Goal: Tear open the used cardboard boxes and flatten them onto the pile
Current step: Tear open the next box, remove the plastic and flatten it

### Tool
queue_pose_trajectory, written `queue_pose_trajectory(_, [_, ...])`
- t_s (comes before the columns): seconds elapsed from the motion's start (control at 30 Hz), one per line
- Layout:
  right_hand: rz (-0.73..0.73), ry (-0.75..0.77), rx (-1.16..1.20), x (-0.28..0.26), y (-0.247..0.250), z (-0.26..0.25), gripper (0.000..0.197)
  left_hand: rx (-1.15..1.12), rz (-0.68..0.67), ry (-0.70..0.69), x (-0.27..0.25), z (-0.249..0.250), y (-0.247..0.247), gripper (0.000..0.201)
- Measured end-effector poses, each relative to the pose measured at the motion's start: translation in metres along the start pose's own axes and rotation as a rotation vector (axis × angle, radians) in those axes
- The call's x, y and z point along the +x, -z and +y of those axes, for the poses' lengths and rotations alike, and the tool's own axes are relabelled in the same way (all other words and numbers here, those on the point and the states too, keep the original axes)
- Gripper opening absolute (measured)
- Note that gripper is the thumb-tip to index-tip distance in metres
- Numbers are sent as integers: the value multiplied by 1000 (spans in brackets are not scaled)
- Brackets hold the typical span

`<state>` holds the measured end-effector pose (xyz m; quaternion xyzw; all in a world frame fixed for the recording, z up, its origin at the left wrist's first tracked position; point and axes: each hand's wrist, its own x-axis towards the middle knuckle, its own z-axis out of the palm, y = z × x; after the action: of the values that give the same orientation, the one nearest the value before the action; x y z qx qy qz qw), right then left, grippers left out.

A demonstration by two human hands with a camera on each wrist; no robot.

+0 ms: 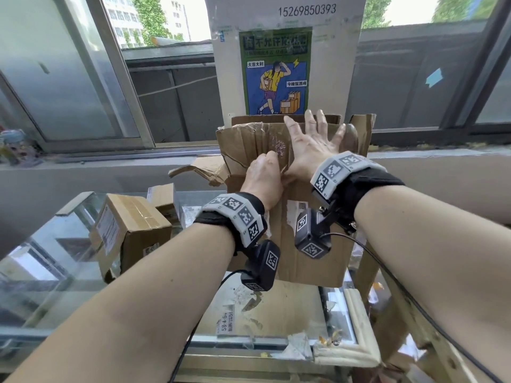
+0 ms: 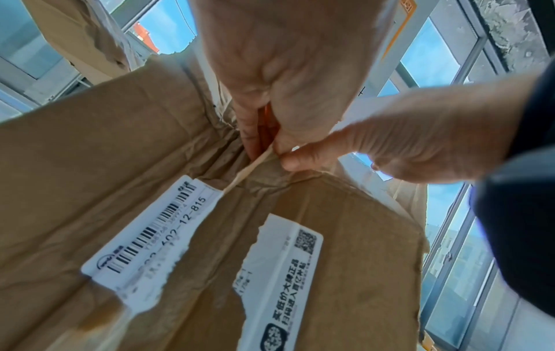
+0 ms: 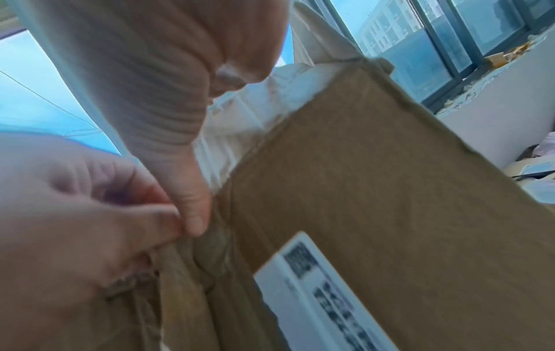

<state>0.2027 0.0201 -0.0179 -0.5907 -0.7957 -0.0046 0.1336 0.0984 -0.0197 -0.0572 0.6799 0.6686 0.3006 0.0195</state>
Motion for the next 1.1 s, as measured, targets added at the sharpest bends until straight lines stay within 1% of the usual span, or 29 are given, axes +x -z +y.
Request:
queue_pose_trajectory(0.07, [-28,-16,1,6,6,2,129,-14,-15,7,-4,0,1,12])
queue_pose_trajectory(0.1, [-31,-37,-4,8,8,2,128,-10,-22,6,-5,0,0,11])
queue_pose_trajectory(0.13, [-26,-62,-18,9,8,2,124,-7,-25,5,-6,-1,0,9])
queue_pose_trajectory(0.2, [-2,-96,-70,9,8,-1,108,-21,-34,21,-7,-3,-1,10])
queue_pose_trajectory(0.3, [34,-96,-124,5,6,-9,84,-93,-48,76,-7,-4,-1,6])
queue_pose_trajectory(0.37, [44,-98,-146,2,6,-12,78,-148,-43,100,-7,-6,-1,3])
queue_pose_trajectory(0.47, [83,-81,-168,-2,4,-13,77,-222,-42,123,-6,-12,-1,6])
queue_pose_trajectory(0.6, [158,-48,-190,-7,-1,-13,81,-316,-58,124,-6,-21,2,7])
queue_pose_trajectory(0.77, [235,-23,-226,-9,-2,-6,84,-400,-84,142,-6,-27,9,22])
queue_pose_trajectory(0.9, [224,-13,-217,-10,0,-9,84,-356,-104,156,-5,-25,10,19])
queue_pose_trajectory(1.0, [219,-12,-203,-11,-2,-8,83,-334,-112,165,-9,-18,10,6])
queue_pose_trajectory(1.03, [213,-10,-200,-12,-2,-7,84,-336,-111,163,-10,-15,10,8])
queue_pose_trajectory(1.1, [206,-1,-196,-13,-2,-6,86,-319,-91,144,-10,-8,11,20])
